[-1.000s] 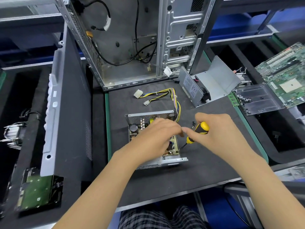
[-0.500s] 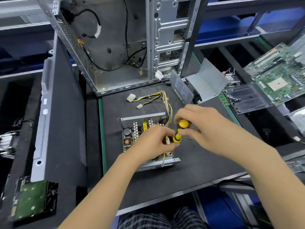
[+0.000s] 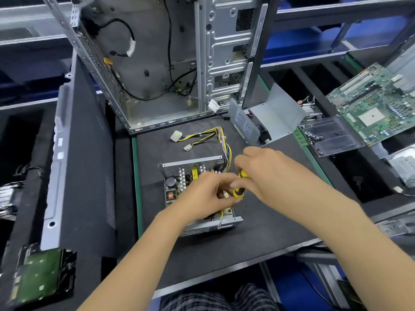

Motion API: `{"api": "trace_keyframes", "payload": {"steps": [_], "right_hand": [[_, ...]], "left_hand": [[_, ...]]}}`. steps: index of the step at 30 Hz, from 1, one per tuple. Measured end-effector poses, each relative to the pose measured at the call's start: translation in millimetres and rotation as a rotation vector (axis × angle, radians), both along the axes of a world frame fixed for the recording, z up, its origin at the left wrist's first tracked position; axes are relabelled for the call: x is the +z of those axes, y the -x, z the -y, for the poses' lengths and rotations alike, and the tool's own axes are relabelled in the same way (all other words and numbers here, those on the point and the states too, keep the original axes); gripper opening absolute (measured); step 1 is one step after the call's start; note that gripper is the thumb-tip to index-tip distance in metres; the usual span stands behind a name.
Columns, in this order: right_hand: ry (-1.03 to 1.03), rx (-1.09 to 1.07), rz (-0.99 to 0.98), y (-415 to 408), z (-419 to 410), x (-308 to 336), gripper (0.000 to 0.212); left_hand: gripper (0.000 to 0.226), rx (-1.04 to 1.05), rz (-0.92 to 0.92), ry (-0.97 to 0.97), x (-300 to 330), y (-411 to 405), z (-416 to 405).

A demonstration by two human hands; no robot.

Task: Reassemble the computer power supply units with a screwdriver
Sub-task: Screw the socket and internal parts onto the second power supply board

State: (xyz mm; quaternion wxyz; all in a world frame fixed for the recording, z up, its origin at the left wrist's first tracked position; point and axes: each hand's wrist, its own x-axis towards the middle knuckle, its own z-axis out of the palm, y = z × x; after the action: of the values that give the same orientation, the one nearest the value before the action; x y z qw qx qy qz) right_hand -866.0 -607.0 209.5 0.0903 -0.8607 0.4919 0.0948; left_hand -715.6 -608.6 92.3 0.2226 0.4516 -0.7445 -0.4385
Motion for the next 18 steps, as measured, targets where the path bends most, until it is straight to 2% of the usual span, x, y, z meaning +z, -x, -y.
{"api": "trace_keyframes", "payload": {"steps": [3, 5, 8, 10, 12, 14, 16, 18], "right_hand": [[0.244, -0.017, -0.185, -8, -1, -3, 0.039], [0.187, -0.061, -0.158, -3, -2, -1, 0.048], [-0.054, 0.036, 0.033, 4, -3, 3, 0.021], [-0.019, 0.056, 0.016, 2, -1, 2, 0.02], [0.136, 0.041, -0.134, -5, -3, 2, 0.048], [0.235, 0.012, -0.209, -7, -5, 3, 0.061], [0.183, 0.019, -0.13, -1, -6, -1, 0.051], [-0.006, 0.079, 0.029, 4, -6, -1, 0.025]], "left_hand": [[0.026, 0.031, -0.141, -0.056, 3, 2, -3], [0.02, 0.027, -0.153, -0.055, 4, 2, -5], [0.021, 0.032, -0.095, -0.07, 2, -6, -2], [0.017, 0.008, -0.097, -0.079, 3, -7, -3], [0.014, 0.016, -0.116, -0.096, 5, -4, -5], [0.022, 0.044, -0.148, -0.105, 5, -2, -7], [0.014, 0.048, -0.166, -0.123, 4, -4, -7], [0.011, 0.012, -0.164, -0.15, 5, -8, -6]]}}
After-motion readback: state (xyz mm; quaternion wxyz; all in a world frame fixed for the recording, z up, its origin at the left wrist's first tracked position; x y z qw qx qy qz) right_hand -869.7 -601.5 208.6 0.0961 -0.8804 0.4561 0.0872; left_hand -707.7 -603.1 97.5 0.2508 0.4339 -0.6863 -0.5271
